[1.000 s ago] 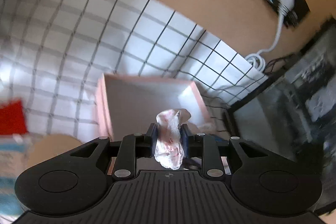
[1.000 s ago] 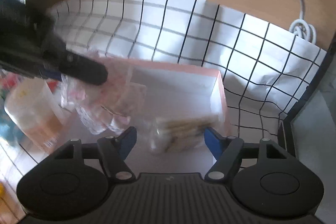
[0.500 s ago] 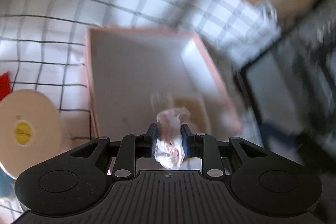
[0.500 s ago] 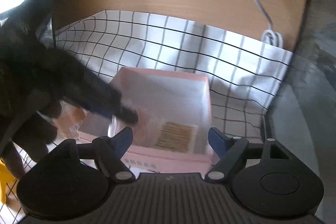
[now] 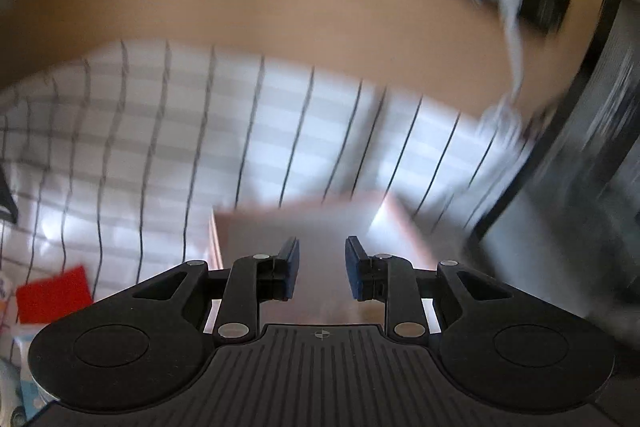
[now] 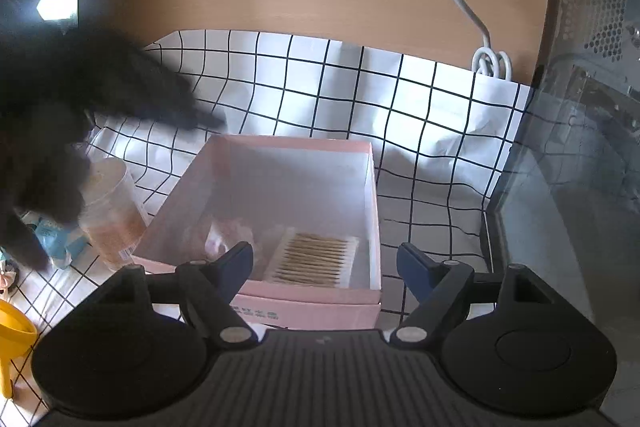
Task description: Organize soft objects
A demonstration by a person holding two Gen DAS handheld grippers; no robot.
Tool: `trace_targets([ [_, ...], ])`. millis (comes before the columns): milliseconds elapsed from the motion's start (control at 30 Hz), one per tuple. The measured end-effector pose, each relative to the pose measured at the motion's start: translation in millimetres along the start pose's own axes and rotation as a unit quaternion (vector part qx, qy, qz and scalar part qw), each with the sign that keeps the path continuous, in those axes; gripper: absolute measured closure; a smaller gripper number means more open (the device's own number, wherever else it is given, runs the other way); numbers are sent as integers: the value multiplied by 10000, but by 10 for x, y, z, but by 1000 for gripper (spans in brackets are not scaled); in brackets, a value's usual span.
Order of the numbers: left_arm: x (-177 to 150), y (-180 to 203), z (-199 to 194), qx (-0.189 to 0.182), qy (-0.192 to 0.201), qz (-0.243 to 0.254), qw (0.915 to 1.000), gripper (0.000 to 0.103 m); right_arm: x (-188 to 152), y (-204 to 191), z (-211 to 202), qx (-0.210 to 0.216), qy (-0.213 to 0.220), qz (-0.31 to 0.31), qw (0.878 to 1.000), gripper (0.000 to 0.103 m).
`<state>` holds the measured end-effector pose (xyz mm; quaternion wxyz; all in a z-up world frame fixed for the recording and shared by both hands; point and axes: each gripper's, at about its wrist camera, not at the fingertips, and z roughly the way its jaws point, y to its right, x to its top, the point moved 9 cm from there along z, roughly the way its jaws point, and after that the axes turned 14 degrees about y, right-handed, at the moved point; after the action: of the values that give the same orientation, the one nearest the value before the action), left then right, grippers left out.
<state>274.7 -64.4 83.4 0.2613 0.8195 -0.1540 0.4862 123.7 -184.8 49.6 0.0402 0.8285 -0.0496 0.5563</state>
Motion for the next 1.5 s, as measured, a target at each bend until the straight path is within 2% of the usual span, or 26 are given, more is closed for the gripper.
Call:
trace_targets([
  [100, 239, -71, -431, -62, 431, -182, 9989, 75, 64, -87, -38, 62, 22, 60, 10000, 24],
  [167, 245, -230, -779, 57, 592, -166, 9981, 75, 111, -200, -57, 166, 24, 56, 9998, 23],
  [267, 90, -654, -1355, 417, 791, -237, 9957, 75, 122, -440, -96, 376, 44, -77, 9993, 23],
  [333, -83, -1027, -1774, 851, 911, -424, 9913, 75, 68, -633, -111, 591, 11, -177, 9981, 23],
  [400, -284, -1410, -2119, 1394, 980, -737, 9826, 75, -20, -830, -113, 840, -70, -282, 9960, 23],
  [533, -805, -2160, -2710, 2632, 968, -1661, 9454, 76, -292, -1315, -98, 1336, -384, -632, 9883, 23],
  [567, -937, -2264, -2808, 2843, 909, -1777, 9377, 76, -359, -1431, -96, 1445, -474, -723, 9857, 23],
  [600, -1029, -2315, -2860, 2915, 848, -1826, 9351, 76, -414, -1537, -102, 1536, -549, -797, 9834, 23],
  [767, -1398, -2315, -2850, 2739, 335, -1611, 9476, 75, -590, -1933, -133, 1742, -794, -1035, 9760, 23],
  [933, -1467, -2506, -2667, 2776, 289, -1576, 9472, 75, -669, -2028, -194, 1616, -921, -1184, 9754, 23],
  [1000, -1475, -2579, -2544, 2685, 222, -1614, 9494, 76, -668, -2022, -230, 1561, -941, -1189, 9760, 23],
  [1067, -1487, -2575, -2404, 2445, 75, -1483, 9582, 75, -653, -2036, -278, 1565, -911, -1250, 9755, 23],
  [1167, -1564, -2405, -2217, 2000, -223, -894, 9754, 75, -630, -2087, -282, 1508, -900, -1361, 9750, 23],
  [1233, -1638, -2306, -2184, 1906, -345, -527, 9796, 75, -599, -2117, -251, 1519, -970, -1259, 9755, 23],
  [1367, -1734, -2279, -2273, 1977, -401, -190, 9792, 75, -454, -2380, -197, 1942, -1189, -864, 9699, 23],
  [1500, -1640, -2444, -2506, 1967, -137, -687, 9780, 75, -268, -2980, -124, 2758, -1504, -734, 9465, 23],
])
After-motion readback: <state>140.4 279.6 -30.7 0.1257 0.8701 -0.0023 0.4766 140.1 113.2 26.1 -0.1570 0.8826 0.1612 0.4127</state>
